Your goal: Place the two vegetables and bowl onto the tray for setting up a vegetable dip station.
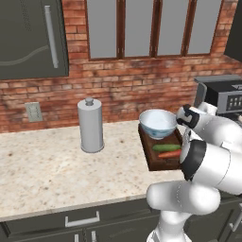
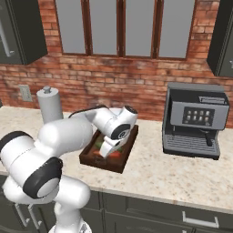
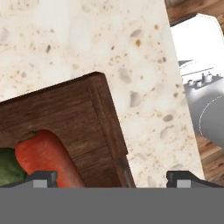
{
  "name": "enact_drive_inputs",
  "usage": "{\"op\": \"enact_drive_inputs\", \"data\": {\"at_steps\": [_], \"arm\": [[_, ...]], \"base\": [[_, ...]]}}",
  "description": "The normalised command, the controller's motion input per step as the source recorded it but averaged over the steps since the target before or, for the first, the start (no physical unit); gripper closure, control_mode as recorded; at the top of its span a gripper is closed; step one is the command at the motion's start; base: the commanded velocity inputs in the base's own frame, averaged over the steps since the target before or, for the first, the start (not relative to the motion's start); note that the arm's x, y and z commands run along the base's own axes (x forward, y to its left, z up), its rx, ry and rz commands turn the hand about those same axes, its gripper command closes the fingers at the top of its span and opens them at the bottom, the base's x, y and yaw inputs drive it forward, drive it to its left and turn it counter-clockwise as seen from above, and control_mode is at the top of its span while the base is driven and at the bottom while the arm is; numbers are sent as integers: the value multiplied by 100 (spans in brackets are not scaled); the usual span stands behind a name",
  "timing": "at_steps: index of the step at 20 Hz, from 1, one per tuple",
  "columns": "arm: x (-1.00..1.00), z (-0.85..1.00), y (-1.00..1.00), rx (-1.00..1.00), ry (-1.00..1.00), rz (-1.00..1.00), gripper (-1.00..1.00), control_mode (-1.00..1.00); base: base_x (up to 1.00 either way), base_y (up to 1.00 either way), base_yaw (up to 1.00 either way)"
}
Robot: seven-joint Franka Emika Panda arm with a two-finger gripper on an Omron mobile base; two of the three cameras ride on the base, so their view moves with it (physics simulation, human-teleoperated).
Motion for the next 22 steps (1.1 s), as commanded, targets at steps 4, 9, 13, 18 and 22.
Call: {"op": "enact_drive_inputs", "data": {"at_steps": [4,9,13,18,22], "arm": [[-28,31,0,0,0,0,-100,-100],[-31,35,0,-1,0,1,-100,-100],[-38,33,0,-6,0,11,-100,-100],[-46,28,1,-4,1,19,-100,-100],[-49,24,4,-7,0,27,-100,-100]], "base": [[0,0,0],[0,0,0],[0,0,0],[0,0,0],[0,0,0]]}}
